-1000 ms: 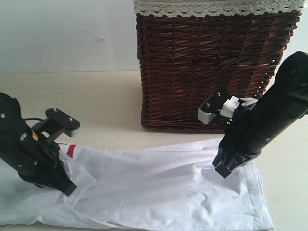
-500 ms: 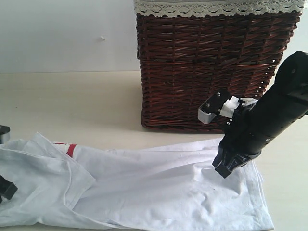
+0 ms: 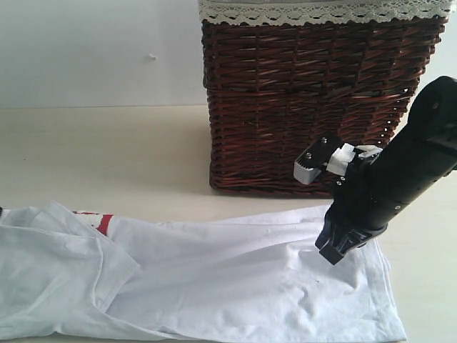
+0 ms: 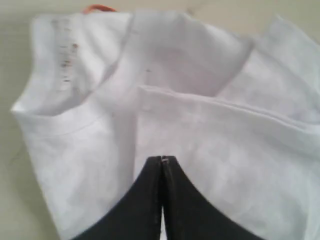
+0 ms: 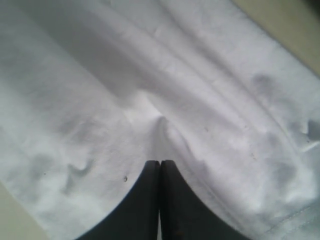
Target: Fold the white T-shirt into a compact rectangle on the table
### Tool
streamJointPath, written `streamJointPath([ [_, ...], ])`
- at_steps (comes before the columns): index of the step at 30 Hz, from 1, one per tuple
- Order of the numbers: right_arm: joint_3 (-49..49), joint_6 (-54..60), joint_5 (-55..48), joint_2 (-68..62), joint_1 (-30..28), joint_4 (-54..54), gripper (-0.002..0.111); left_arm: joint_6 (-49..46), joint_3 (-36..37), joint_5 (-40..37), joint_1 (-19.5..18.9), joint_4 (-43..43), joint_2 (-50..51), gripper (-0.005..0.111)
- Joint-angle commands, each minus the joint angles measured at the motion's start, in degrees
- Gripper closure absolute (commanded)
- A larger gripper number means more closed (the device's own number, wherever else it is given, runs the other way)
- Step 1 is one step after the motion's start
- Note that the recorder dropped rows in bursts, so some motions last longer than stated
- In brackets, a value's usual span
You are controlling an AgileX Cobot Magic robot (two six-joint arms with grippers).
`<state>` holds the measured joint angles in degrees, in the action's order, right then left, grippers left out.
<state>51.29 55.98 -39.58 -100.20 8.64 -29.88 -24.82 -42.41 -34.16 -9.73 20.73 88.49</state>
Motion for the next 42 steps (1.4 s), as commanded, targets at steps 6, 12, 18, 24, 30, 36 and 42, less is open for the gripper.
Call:
streamJointPath([
  [6,-0.1,0.4,-1.0,-0.1,-0.3,-0.5,0.108,-27.9,-0.3,-13.5,-25.3,26.8,2.3,0.106],
  [12,-0.1,0.4,-0.9,-0.1,-0.3,-1.2,0.108,-31.5,-0.3,-11.0,-28.3,24.5,6.1,0.076],
  [18,-0.1,0.4,-0.9,-0.1,-0.3,-1.5,0.108,-32.1,-0.3,-6.7,-28.3,25.8,11.6,0.038],
  [24,-0.1,0.4,-0.7,-0.1,-0.3,-1.4,0.108,-35.9,-0.3,-6.7,-28.3,30.6,15.9,0.04],
  [30,-0.1,0.4,-0.7,-0.1,-0.3,-1.4,0.108,-42.3,-0.3,-12.0,-28.1,35.5,20.7,0.04],
  [36,-0.1,0.5,-0.6,-0.1,-0.3,-1.4,0.108,-48.4,-0.3,-17.6,-23.1,36.6,22.2,0.04],
  [42,-0.1,0.5,-0.6,-0.1,-0.3,-1.6,0.108,-47.3,-0.3,-17.0,-14.1,31.9,22.2,0.079],
])
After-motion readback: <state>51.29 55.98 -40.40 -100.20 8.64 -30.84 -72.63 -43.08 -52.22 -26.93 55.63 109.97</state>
